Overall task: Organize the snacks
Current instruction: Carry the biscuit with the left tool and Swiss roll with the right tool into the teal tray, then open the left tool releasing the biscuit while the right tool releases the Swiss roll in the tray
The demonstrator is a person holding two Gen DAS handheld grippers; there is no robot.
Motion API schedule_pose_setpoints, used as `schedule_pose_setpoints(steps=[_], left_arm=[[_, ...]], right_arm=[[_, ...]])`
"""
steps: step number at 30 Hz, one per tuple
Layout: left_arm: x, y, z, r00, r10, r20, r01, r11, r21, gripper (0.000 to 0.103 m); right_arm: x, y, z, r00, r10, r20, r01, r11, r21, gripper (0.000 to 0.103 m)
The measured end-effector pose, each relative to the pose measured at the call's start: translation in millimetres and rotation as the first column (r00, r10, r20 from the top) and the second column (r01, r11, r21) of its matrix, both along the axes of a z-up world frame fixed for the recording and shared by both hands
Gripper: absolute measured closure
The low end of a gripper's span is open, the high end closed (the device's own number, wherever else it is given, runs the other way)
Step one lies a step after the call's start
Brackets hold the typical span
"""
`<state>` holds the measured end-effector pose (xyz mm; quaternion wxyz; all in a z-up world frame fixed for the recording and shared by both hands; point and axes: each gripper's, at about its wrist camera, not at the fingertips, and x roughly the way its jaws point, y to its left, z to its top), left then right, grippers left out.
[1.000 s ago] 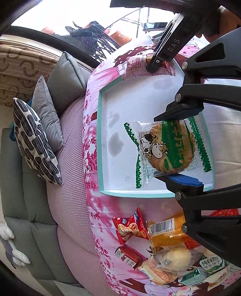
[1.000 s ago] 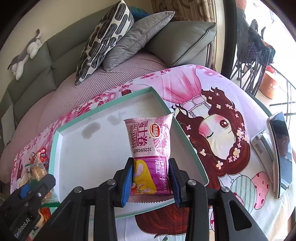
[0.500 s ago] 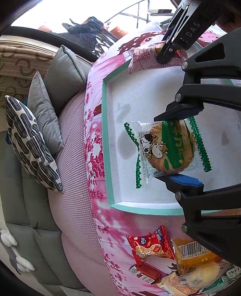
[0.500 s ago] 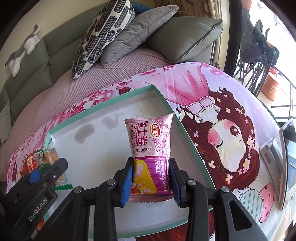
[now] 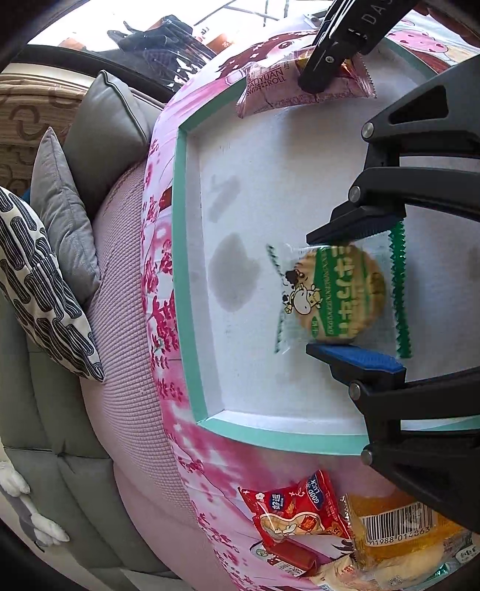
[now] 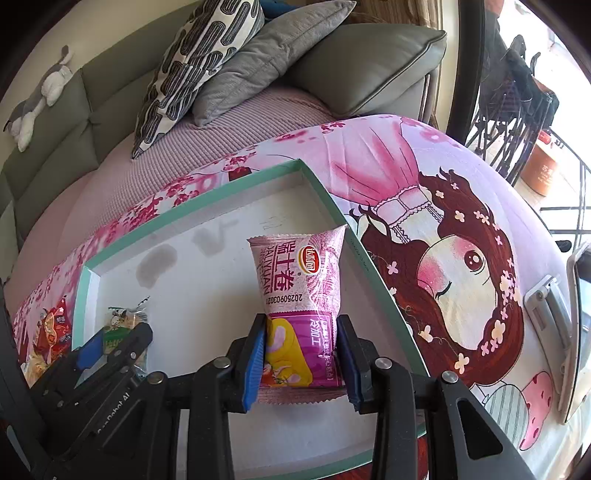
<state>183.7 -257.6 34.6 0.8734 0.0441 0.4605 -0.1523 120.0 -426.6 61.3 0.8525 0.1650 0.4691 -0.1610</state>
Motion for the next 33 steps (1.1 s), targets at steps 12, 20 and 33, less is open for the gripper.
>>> schedule_pose_setpoints(steps=[12,20,33], left_arm=[[-6,-2,-1,0.999,0.0,0.033,-0.001,0.999,0.032,0.049],[-16,1,-1,0.999,0.015,0.029,-0.016,0.999,0.031,0.049],[-49,12,0,1.0,0.021,0.002,-0.021,0.999,0.037,0.048]], right_arm=[[1,3,2,1.0,0.012,-0.019,-0.012,1.0,-0.008,0.064],[0,4,3,0.999,0.023,-0.037,-0.024,1.0,-0.011,0.064],[-4,9,2,0.995,0.046,-0.087,-0.049,0.998,-0.038,0.063]])
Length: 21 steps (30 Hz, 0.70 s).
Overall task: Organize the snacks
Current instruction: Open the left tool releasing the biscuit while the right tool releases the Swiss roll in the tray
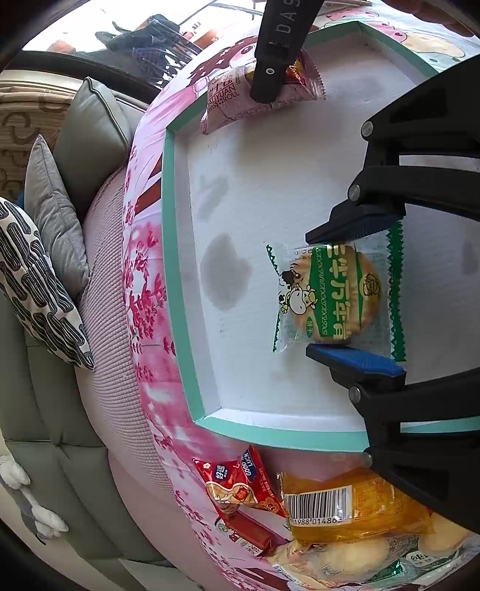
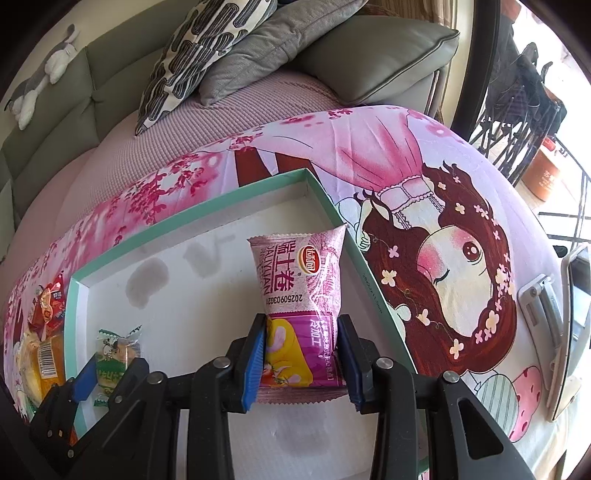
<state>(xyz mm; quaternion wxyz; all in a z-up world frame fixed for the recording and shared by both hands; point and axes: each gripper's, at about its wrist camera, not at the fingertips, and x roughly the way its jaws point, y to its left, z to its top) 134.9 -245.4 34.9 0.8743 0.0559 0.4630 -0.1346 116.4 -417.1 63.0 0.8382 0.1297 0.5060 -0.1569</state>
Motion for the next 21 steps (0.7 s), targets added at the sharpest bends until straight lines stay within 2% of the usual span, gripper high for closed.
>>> schedule_pose_setpoints(steps=[2,3,5,7,13,21], left_arm=[[-2,2,0,1.0,0.001,-0.003,-0.001,1.0,-0.009,0.045],[-2,2,0,1.0,0.0,-0.009,0.0,1.0,-0.015,0.043],[-3,2,0,1.0,0.0,-0.022,0.0,1.0,-0.01,0.03],[-2,1,-1,0.999,-0.002,-0.053,0.001,1.0,-0.002,0.021],[0,10,5,0.993,0.036,-0.115,-0.041,0.998,-0.039,0.021],[-9,34,34,0.989,0.104,-0.104,-0.112,0.991,-0.073,0.021]], right_arm=[[-2,1,2,1.0,0.004,-0.001,-0.004,1.0,-0.023,0.06],[-3,2,4,1.0,0.011,0.001,-0.011,0.999,-0.03,0.055],[-5,4,7,1.0,0.024,0.01,-0.024,0.999,-0.037,0.045],[-8,7,10,0.999,0.036,0.019,-0.035,0.999,-0.04,0.044],[-20,10,23,0.998,0.04,0.042,-0.038,0.998,-0.049,0.043],[-42,12,36,0.998,0.028,0.064,-0.025,0.998,-0.051,0.043]])
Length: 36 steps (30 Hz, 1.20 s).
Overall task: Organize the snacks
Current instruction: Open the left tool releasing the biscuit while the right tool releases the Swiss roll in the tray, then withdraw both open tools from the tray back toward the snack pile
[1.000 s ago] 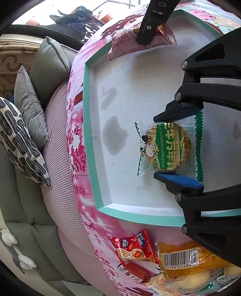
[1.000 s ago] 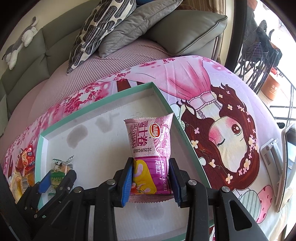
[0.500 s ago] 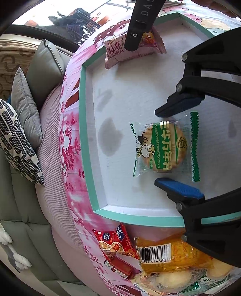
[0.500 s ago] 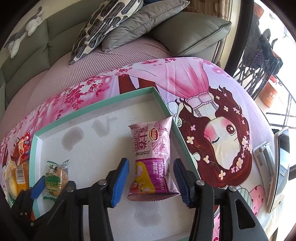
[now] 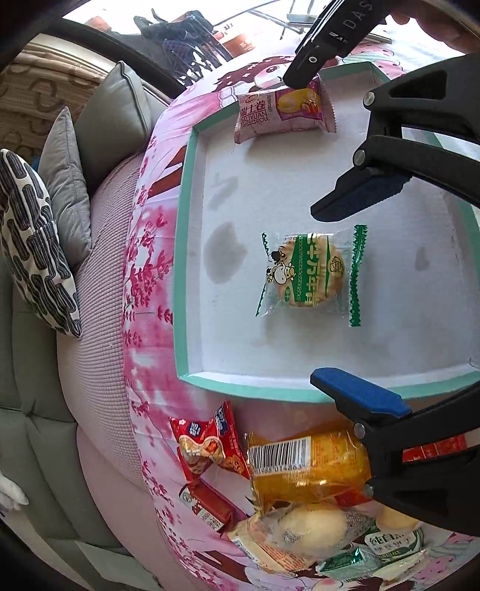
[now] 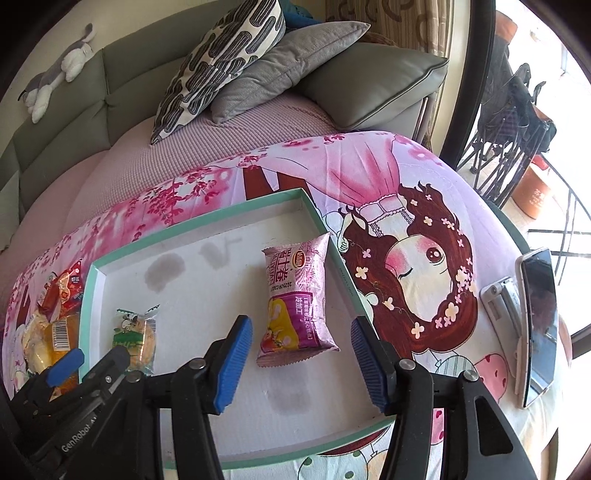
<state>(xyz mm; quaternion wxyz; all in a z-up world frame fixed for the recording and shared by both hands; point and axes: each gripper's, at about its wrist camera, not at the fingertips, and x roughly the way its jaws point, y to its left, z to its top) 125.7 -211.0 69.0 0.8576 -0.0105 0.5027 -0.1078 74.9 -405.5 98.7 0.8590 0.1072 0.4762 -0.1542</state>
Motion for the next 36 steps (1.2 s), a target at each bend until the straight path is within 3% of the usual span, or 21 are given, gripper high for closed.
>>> schedule_pose_setpoints(steps=[11,22,23,25,29,31,36], left_arm=[[-17,41,22,0.994,0.096,0.053,-0.098,0.994,0.047,0.02],[-15,46,18,0.992,0.12,0.049,-0.123,0.991,0.053,0.02],[-14,47,17,0.991,0.122,0.05,-0.124,0.991,0.054,0.02],[-14,47,16,0.991,0.124,0.054,-0.127,0.99,0.06,0.017],[-12,45,9,0.99,0.118,0.077,-0.125,0.987,0.105,0.001],[-11,45,6,0.99,0.122,0.074,-0.131,0.983,0.128,0.001],[-9,50,6,0.987,0.14,0.08,-0.146,0.985,0.087,0.001]], right_arm=[[-4,24,1,0.997,0.074,-0.018,-0.074,0.996,-0.042,0.043],[2,28,-7,0.996,0.072,-0.044,-0.074,0.997,-0.034,0.043],[3,27,-8,0.996,0.072,-0.046,-0.073,0.997,-0.026,0.042],[4,26,-12,0.996,0.075,-0.042,-0.075,0.997,0.0,0.03],[5,27,-17,0.996,0.079,-0.042,-0.079,0.997,0.005,0.001],[6,28,-18,0.996,0.082,-0.044,-0.083,0.997,-0.007,0.0],[6,28,-20,0.995,0.081,-0.052,-0.081,0.997,0.007,0.0]])
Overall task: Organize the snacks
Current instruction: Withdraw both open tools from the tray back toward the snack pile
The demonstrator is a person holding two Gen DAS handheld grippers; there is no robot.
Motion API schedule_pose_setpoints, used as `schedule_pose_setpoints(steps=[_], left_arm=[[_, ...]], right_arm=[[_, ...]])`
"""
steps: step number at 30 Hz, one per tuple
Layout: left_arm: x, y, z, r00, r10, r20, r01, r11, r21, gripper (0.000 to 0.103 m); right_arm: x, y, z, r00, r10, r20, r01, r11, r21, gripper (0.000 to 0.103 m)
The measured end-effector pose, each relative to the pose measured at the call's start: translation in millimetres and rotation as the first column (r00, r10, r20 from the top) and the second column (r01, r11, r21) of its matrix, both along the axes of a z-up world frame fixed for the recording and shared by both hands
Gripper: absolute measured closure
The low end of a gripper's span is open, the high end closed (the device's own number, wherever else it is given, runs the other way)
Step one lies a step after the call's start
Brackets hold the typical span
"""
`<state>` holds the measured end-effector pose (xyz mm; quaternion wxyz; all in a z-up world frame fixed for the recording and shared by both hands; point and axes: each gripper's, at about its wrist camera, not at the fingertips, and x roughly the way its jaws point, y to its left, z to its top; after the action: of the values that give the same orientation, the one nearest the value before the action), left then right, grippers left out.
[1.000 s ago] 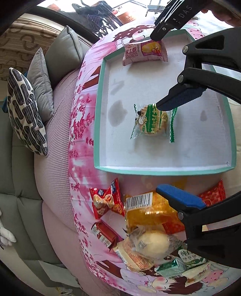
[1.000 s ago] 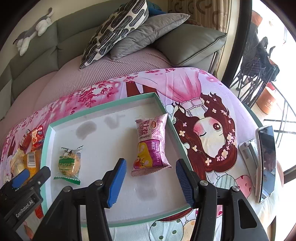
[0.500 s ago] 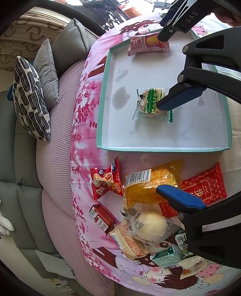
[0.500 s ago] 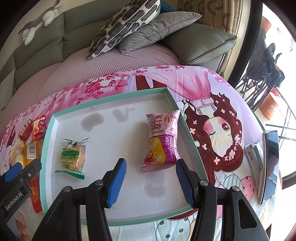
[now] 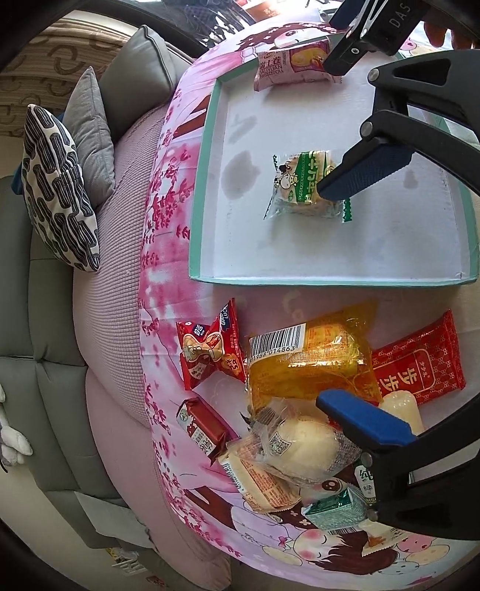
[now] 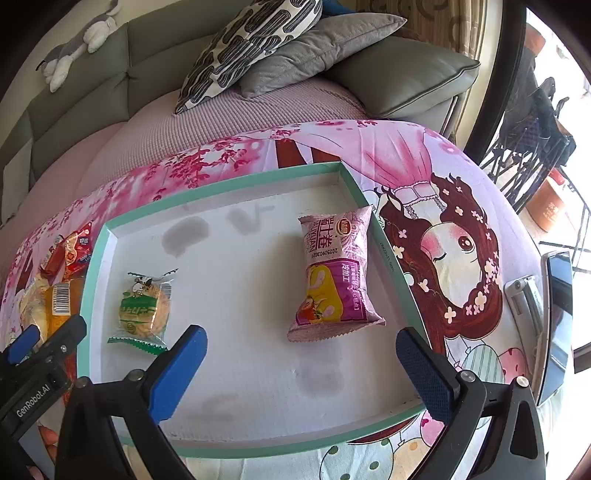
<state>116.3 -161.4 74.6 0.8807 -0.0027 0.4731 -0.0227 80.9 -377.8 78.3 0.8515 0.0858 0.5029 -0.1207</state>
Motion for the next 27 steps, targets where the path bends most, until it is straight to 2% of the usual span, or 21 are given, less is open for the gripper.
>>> schedule_pose_setpoints(steps=[4,10,12,15,20,27], left_arm=[[0,1,6,1.0,-0.001,0.024,0.002,0.999,-0.037,0.001],[-2,4,21,0.998,0.03,0.062,-0.025,0.996,-0.082,0.001],[-3,5,24,0.996,0.052,0.073,-0.047,0.997,-0.062,0.001],[-5,7,28,0.99,0.107,0.091,-0.108,0.994,0.008,0.001],[-3,21,28,0.989,0.137,0.056,-0.138,0.99,0.018,0.001],[-3,43,29,0.984,0.176,0.038,-0.179,0.976,0.121,0.001]], right_arm=[[1,-1,-2,1.0,0.0,-0.015,0.0,1.0,0.004,0.0],[2,3,4,1.0,0.014,0.011,-0.014,1.0,0.016,0.0],[3,5,7,1.0,0.022,0.021,-0.023,0.999,0.024,0.0],[4,10,9,0.999,0.035,0.039,-0.037,0.998,0.047,0.0],[7,23,14,0.997,0.036,0.067,-0.04,0.997,0.063,0.0],[15,47,7,0.999,0.047,0.011,-0.048,0.995,0.084,0.0]])
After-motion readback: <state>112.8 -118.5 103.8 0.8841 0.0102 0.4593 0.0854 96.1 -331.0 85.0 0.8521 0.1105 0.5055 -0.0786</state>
